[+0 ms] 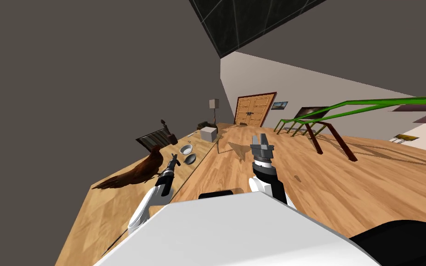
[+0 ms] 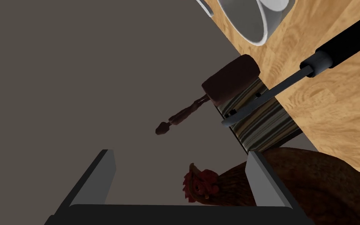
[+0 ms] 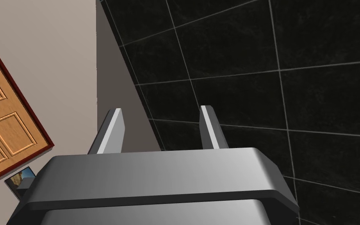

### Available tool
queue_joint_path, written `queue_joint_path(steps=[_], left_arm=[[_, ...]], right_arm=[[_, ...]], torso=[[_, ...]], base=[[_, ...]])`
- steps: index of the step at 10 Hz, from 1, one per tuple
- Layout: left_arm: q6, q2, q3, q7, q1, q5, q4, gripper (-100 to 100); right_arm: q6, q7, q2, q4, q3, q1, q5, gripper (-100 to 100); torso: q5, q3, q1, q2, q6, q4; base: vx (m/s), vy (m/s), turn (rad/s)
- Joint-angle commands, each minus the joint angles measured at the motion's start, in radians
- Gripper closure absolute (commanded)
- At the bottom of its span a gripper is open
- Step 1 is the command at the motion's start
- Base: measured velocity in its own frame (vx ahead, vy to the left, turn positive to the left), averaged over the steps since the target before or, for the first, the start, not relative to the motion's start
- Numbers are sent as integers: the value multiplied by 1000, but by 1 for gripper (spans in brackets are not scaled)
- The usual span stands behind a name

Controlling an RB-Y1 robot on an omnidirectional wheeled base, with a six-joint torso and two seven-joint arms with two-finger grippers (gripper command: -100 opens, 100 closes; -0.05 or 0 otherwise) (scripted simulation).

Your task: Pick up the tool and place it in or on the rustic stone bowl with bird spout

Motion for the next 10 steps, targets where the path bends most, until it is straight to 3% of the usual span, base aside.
queue_joint_path(steps=[1, 2, 3, 6, 8, 9, 10], left_arm=[[36, -4, 9, 18, -2, -37, 32, -100], [80, -5, 15, 48, -8, -70, 70, -100], [91, -5, 15, 48, -8, -89, 77, -100], [177, -8, 26, 107, -20, -182, 163, -100], [202, -8, 26, 107, -20, -192, 168, -100], [237, -9, 30, 137, -25, -243, 214, -100], [249, -9, 30, 137, -25, -243, 214, -100]], right_arm=[[0, 0, 0, 0, 0, 0, 0, 0], [0, 0, 0, 0, 0, 0, 0, 0], [0, 0, 0, 0, 0, 0, 0, 0], [0, 0, 0, 0, 0, 0, 0, 0], [0, 0, 0, 0, 0, 0, 0, 0], [0, 0, 0, 0, 0, 0, 0, 0], [0, 0, 0, 0, 0, 0, 0, 0]], torso=[[0, 0, 0, 0, 0, 0], [0, 0, 0, 0, -1, 0], [0, 0, 0, 0, 0, 0], [0, 0, 0, 0, -1, 0], [0, 0, 0, 0, -1, 0], [0, 0, 0, 0, -2, 0], [0, 0, 0, 0, 0, 0]], base=[[-1, 13, -139], [-1, 8, -295], [-1, 14, -126], [1, 11, -212], [2, 11, -90], [2, 4, -337], [2, 14, -119]])
